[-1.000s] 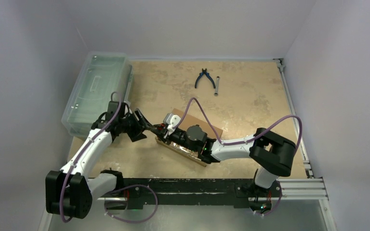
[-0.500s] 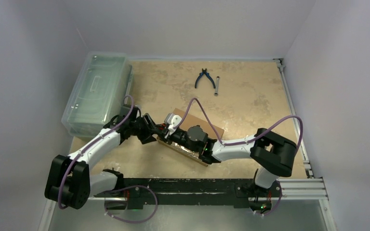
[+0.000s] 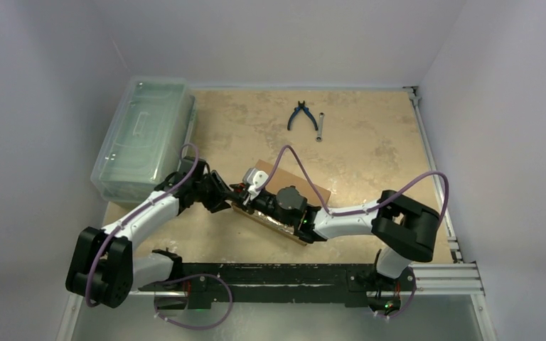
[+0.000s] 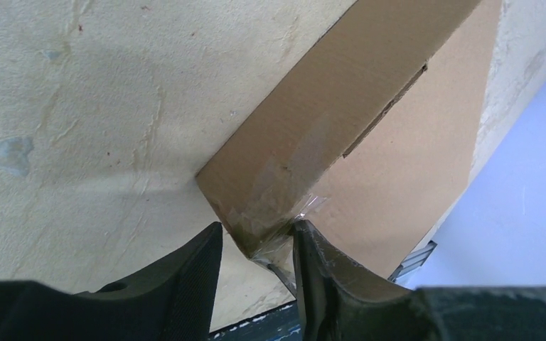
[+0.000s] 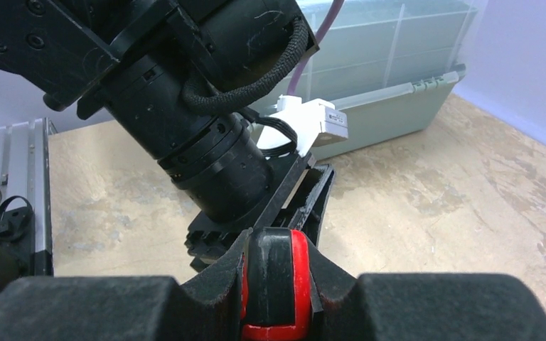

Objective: Unpack the express box

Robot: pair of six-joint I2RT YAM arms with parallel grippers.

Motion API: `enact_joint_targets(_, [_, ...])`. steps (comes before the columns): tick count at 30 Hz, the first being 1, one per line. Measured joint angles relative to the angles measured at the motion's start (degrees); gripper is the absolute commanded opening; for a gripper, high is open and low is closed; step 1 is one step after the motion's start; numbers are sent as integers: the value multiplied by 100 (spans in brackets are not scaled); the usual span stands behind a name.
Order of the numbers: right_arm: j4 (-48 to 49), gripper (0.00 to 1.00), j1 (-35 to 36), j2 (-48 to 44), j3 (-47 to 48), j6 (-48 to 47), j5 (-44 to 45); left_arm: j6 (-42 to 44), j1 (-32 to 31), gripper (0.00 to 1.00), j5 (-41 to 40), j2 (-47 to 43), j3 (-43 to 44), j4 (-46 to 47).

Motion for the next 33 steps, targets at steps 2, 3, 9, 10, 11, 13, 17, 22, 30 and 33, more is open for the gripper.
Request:
enact_joint_targets(2, [-85, 0, 24, -87, -48, 0, 42, -4, -4, 36, -15, 35, 2, 55])
enact_joint_targets(3, [-131, 0, 35, -144, -83, 0, 57, -4, -13, 35, -15, 55, 2, 85])
enact_joint_targets(9, [-529, 0, 98, -444, -120, -4, 254, -13, -31, 34, -46, 140, 17, 247])
enact_joint_targets(10, [-590, 0, 107, -481, -122, -4, 282, -13, -33, 34, -52, 142, 20, 249])
enact_joint_targets(11, [-647, 0, 116, -516, -127, -4, 302, -13, -35, 34, -59, 142, 22, 249])
enact_joint_targets(13, [-765, 0, 133, -588, -140, -2, 341, -13, -35, 34, -63, 144, 24, 247])
enact_joint_targets(17, [-905, 0, 138, -656, -153, 0, 367, -4, -35, 34, -68, 153, 37, 236])
enact_joint_targets(22, [-1008, 0, 140, -654, -153, -9, 389, 31, -39, 34, -138, 203, 101, 234])
enact_joint_targets(30, [-1447, 0, 140, -662, -151, -17, 492, 131, -63, 32, -260, 317, 236, 205])
enact_joint_targets(33, [-1753, 0, 140, -789, -155, -11, 525, 190, -63, 30, -284, 391, 304, 195])
